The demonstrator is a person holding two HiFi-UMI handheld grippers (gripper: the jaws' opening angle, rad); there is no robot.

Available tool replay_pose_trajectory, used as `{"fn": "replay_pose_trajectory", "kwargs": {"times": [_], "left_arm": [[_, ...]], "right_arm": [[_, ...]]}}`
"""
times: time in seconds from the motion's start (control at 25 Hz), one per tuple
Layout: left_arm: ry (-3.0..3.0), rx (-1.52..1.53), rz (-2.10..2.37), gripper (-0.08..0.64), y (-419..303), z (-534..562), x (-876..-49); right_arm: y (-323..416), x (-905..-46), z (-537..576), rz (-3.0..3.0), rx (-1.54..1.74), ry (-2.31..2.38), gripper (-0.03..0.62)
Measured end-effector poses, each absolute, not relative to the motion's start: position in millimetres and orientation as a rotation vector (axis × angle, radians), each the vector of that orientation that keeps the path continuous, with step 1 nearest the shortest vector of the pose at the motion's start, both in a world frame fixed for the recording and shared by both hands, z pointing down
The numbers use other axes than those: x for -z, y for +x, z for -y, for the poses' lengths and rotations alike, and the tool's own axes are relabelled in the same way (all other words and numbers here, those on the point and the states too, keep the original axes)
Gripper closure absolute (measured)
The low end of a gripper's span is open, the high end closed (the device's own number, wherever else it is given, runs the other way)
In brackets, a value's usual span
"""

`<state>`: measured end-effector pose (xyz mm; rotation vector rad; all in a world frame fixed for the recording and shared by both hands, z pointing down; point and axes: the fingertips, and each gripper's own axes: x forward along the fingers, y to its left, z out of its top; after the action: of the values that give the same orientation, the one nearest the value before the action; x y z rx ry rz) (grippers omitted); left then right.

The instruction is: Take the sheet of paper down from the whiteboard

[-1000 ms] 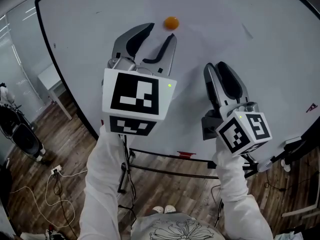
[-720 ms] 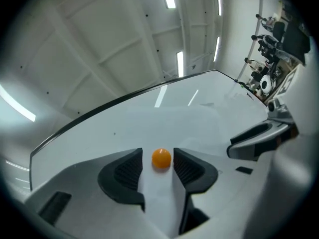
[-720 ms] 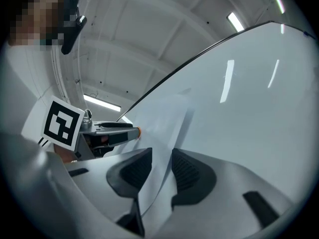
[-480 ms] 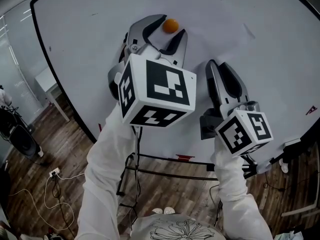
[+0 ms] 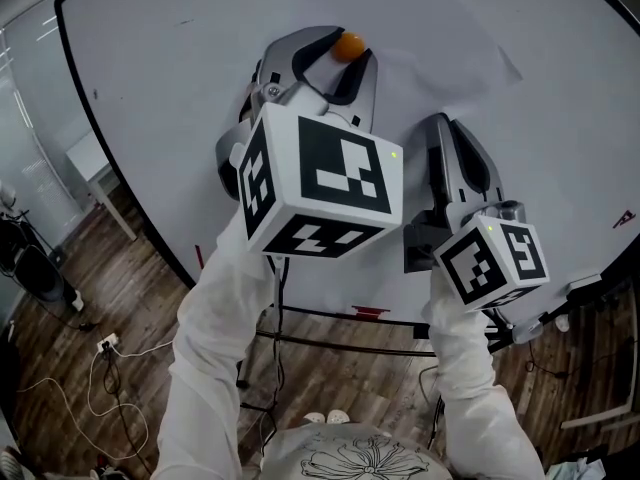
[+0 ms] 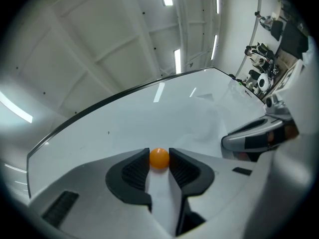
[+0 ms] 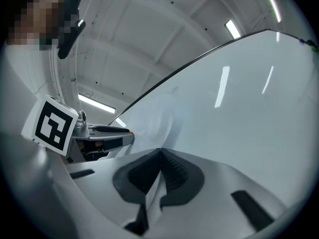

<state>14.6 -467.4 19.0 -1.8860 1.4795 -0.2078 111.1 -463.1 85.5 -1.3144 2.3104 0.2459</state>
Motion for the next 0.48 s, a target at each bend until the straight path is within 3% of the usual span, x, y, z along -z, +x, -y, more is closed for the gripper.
{"fn": "replay_pose_trajectory", "kwargs": {"times": [0.48], "left_arm": [[-1.907, 0.068, -1.511, 0.443, -7, 445, -11]], "right_arm": [[117, -85, 453, -2.283, -0.265, -1.369, 0.591]]}}
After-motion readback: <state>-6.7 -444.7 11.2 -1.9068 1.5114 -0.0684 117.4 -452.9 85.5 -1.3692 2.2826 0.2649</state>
